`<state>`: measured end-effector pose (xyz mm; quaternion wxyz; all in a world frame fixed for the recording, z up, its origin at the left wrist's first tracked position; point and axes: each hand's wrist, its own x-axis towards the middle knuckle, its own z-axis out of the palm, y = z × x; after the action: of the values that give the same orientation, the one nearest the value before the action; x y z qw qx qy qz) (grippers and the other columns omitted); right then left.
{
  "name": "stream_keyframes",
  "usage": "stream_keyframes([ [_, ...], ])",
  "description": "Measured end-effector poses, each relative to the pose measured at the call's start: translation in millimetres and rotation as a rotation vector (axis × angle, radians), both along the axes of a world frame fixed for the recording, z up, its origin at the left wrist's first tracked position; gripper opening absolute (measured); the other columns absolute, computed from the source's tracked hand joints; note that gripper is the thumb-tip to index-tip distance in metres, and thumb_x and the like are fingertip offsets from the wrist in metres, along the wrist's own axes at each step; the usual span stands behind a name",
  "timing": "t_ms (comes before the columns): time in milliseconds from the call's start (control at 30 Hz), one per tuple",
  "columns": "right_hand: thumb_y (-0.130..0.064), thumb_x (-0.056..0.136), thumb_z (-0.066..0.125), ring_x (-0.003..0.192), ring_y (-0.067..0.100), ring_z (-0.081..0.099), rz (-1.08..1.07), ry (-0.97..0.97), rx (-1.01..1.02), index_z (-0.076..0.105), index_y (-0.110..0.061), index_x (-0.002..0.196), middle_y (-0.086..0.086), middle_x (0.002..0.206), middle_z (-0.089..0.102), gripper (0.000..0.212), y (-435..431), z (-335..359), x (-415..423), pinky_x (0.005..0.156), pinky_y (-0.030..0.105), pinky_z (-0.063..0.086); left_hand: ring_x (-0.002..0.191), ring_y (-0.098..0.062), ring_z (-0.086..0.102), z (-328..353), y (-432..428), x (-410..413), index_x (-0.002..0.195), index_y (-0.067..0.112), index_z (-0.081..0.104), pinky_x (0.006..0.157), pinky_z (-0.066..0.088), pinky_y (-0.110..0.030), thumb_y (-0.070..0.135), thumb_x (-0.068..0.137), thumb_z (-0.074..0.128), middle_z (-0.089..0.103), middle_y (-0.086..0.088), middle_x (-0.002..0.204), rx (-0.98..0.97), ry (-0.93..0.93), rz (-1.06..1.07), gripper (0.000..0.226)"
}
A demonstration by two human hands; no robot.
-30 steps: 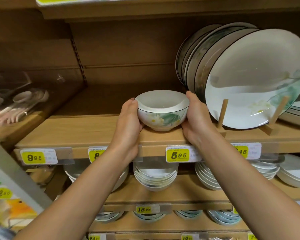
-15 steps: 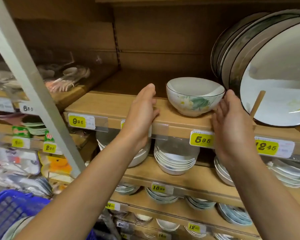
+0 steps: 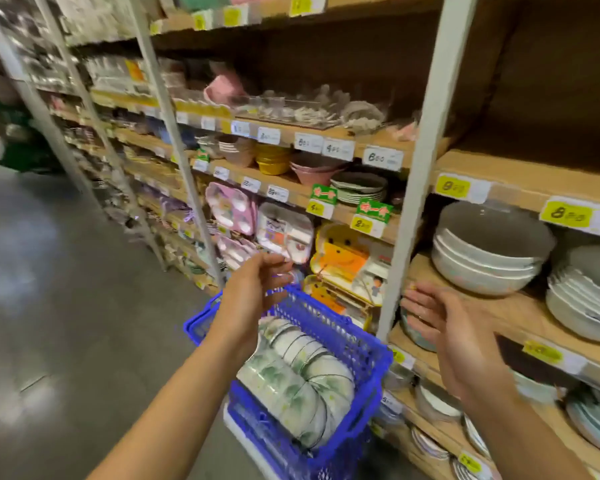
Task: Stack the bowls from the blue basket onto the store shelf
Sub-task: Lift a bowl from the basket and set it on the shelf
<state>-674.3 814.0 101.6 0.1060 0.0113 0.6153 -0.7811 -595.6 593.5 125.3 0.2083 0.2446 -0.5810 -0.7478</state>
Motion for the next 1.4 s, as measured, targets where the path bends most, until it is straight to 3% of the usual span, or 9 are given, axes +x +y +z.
stream_keyframes([
  [400, -0.011, 0.093, 0.047, 0.042, 0.016, 0.05, 0.371, -0.341, 0.462, 0.051, -0.011, 0.077, 0.006, 0.06, 0.052, 0.017, -205.9, -141.5, 31.9, 0.041, 0.019, 0.038, 0.068, -0.018, 0.056, -100.5, -161.8, 95.5, 0.083, 0.014, 0.061, 0.063, 0.044, -0.027, 0.021, 0.097, 0.04, 0.063, -0.006, 0.082, 0.007, -0.429, 0.075, 0.027],
  [633, -0.022, 0.092, 0.056, 0.061, 0.024, 0.048, 0.379, -0.337, 0.735, 0.053, -0.006, 0.073, 0.017, 0.073, 0.053, 0.025, -296.9, -215.8, -0.4, 0.055, 0.03, 0.036, 0.075, -0.02, 0.043, -152.6, -223.0, 27.3, 0.076, 0.018, 0.05, 0.062, 0.035, -0.03, 0.01, 0.093, 0.04, 0.048, -0.011, 0.081, -0.104, -0.562, -0.065, 0.021],
  [767, -0.03, 0.093, 0.051, 0.109, 0.033, 0.06, 0.507, -0.202, 1.091, 0.063, -0.001, 0.112, 0.019, 0.118, 0.063, 0.036, -334.3, -246.1, -25.2, 0.086, 0.031, 0.046, 0.065, -0.017, 0.054, -193.2, -258.8, -15.2, 0.071, 0.017, 0.051, 0.061, 0.047, -0.029, 0.013, 0.097, 0.043, 0.058, -0.007, 0.08, -0.193, -0.701, -0.152, 0.028],
  [833, -0.032, 0.093, 0.049, 0.119, 0.032, 0.055, 0.534, -0.148, 1.204, 0.058, -0.002, 0.121, 0.018, 0.128, 0.059, 0.041, -346.7, -257.2, -31.3, 0.093, 0.031, 0.044, 0.079, -0.031, 0.061, -213.9, -272.7, -34.7, 0.071, 0.016, 0.049, 0.068, 0.049, -0.035, 0.013, 0.098, 0.04, 0.062, -0.02, 0.091, -0.305, -0.787, -0.238, 0.029],
  [933, -0.035, 0.091, 0.051, 0.12, 0.032, 0.052, 0.541, -0.053, 1.351, 0.056, -0.006, 0.121, 0.016, 0.128, 0.055, 0.042, -365.3, -274.5, -39.3, 0.095, 0.034, 0.046, 0.098, -0.04, 0.059, -244.9, -288.3, -63.6, 0.072, 0.009, 0.049, 0.077, 0.043, -0.039, 0.011, 0.097, 0.039, 0.061, -0.026, 0.094, -0.443, -0.901, -0.355, 0.027],
  [1067, -0.016, 0.092, 0.048, 0.119, 0.028, 0.052, 0.563, -0.021, 1.513, 0.055, -0.009, 0.126, 0.012, 0.132, 0.047, 0.036, -381.0, -297.3, -48.5, 0.092, 0.037, 0.048, 0.122, -0.04, 0.051, -286.3, -292.0, -94.9, 0.116, -0.008, 0.056, 0.099, 0.042, -0.036, 0.013, 0.097, 0.041, 0.055, -0.026, 0.13, -0.502, -1.026, -0.591, 0.032],
  [1167, -0.001, 0.091, 0.041, 0.114, 0.028, 0.058, 0.578, 0.017, 1.613, 0.056, -0.009, 0.126, 0.011, 0.13, 0.053, 0.039, -381.8, -310.5, -58.1, 0.088, 0.04, 0.051, 0.126, -0.028, 0.051, -311.6, -290.8, -109.7, 0.13, 0.002, 0.051, 0.089, 0.038, -0.026, 0.023, 0.1, 0.041, 0.053, -0.015, 0.138, -0.522, -1.107, -0.724, 0.038],
  [1267, 0.001, 0.09, 0.043, 0.105, 0.028, 0.063, 0.598, 0.058, 1.669, 0.062, -0.008, 0.117, 0.011, 0.119, 0.062, 0.034, -381.4, -316.1, -61.8, 0.08, 0.04, 0.053, 0.131, -0.028, 0.046, -332.8, -293.1, -117.0, 0.14, 0.002, 0.04, 0.098, 0.036, -0.027, 0.026, 0.1, 0.042, 0.046, -0.014, 0.144, -0.521, -1.182, -0.813, 0.047],
  [1400, -0.001, 0.09, 0.049, 0.107, 0.03, 0.062, 0.682, 0.009, 1.718, 0.059, -0.005, 0.119, 0.013, 0.12, 0.061, 0.031, -387.7, -316.5, -65.1, 0.083, 0.04, 0.052, 0.12, -0.031, 0.054, -347.3, -299.5, -123.8, 0.139, 0.0, 0.038, 0.088, 0.044, -0.029, 0.021, 0.096, 0.048, 0.053, -0.018, 0.135, -0.452, -1.179, -0.916, 0.049],
])
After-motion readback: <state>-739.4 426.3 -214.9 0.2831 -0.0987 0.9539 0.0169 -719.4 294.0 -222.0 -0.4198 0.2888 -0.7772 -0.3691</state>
